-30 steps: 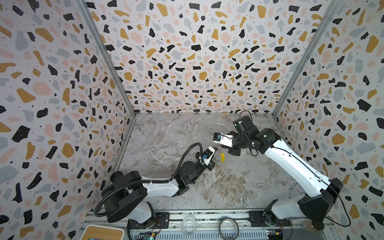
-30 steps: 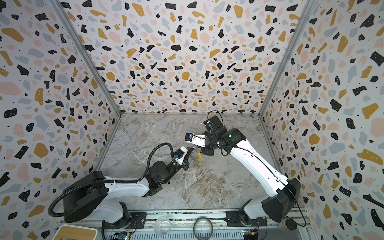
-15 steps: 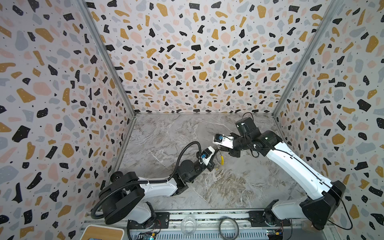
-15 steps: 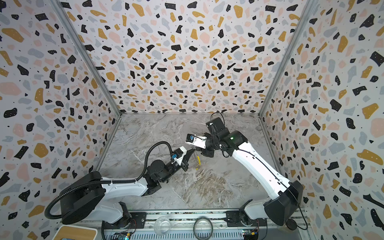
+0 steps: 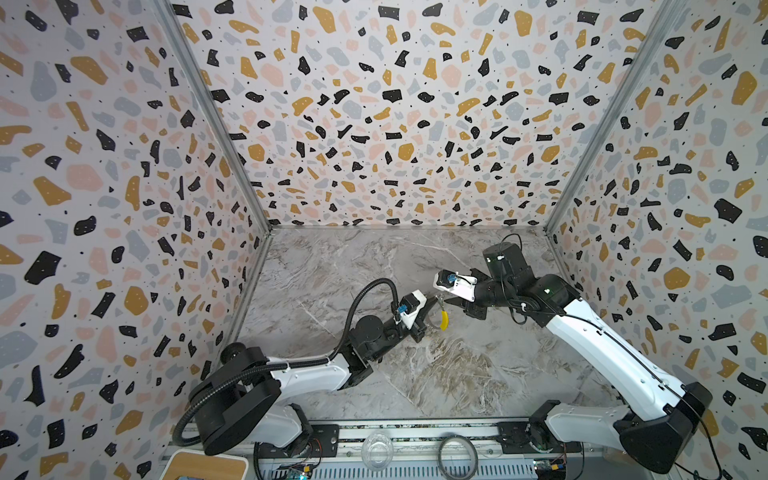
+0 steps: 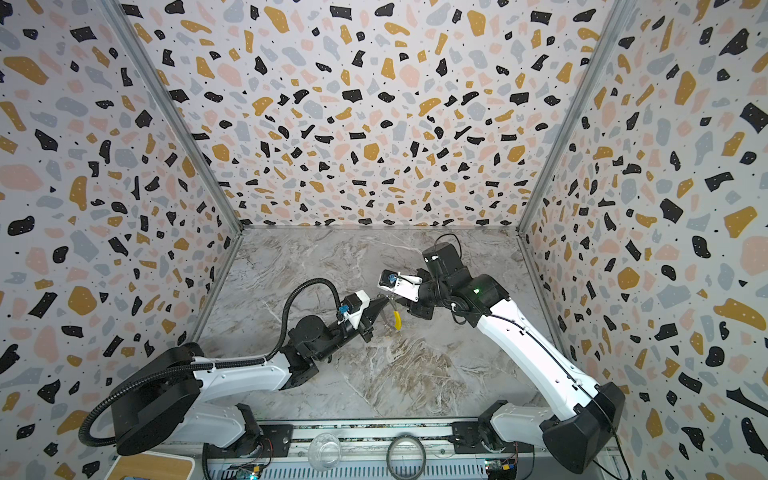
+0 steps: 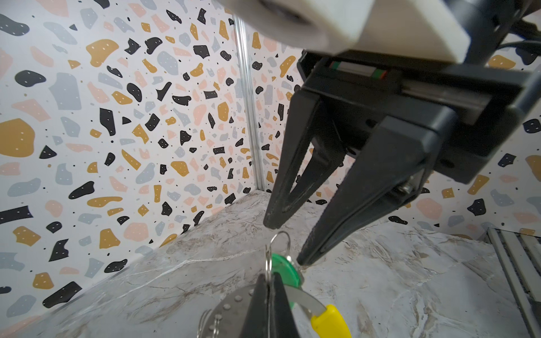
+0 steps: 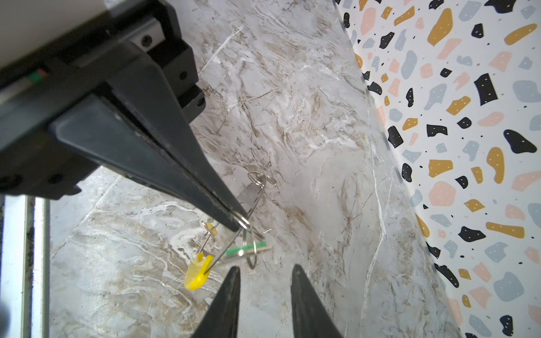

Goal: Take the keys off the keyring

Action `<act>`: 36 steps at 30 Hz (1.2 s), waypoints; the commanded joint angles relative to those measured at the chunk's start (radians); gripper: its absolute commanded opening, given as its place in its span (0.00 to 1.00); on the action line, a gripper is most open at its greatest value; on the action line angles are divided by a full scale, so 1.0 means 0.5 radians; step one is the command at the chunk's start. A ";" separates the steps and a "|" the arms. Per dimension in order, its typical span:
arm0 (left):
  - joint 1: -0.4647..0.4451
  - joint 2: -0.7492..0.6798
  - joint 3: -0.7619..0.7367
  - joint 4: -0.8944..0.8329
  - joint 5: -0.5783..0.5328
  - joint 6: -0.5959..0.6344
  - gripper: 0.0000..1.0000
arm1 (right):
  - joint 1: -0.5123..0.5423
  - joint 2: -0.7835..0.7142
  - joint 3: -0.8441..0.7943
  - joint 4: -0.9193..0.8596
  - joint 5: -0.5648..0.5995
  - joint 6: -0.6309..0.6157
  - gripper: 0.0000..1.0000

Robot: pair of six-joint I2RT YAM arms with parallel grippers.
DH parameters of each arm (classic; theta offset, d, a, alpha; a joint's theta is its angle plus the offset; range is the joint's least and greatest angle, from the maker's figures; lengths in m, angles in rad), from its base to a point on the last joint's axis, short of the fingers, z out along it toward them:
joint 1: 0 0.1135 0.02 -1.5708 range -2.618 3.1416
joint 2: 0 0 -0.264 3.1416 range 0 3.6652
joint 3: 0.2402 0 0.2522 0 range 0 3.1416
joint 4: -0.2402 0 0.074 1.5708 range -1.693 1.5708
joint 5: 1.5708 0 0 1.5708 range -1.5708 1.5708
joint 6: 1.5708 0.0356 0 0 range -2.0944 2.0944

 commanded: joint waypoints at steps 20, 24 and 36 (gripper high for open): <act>0.068 -0.085 0.086 -0.110 0.273 -0.034 0.00 | -0.068 -0.090 -0.119 0.161 -0.372 0.326 0.19; 0.068 -0.096 0.086 -0.133 0.271 -0.024 0.00 | -0.102 -0.086 -0.111 0.146 -0.399 0.340 0.16; 0.073 -0.118 0.083 -0.141 0.283 -0.014 0.00 | -0.134 -0.046 -0.116 0.094 -0.451 0.349 0.19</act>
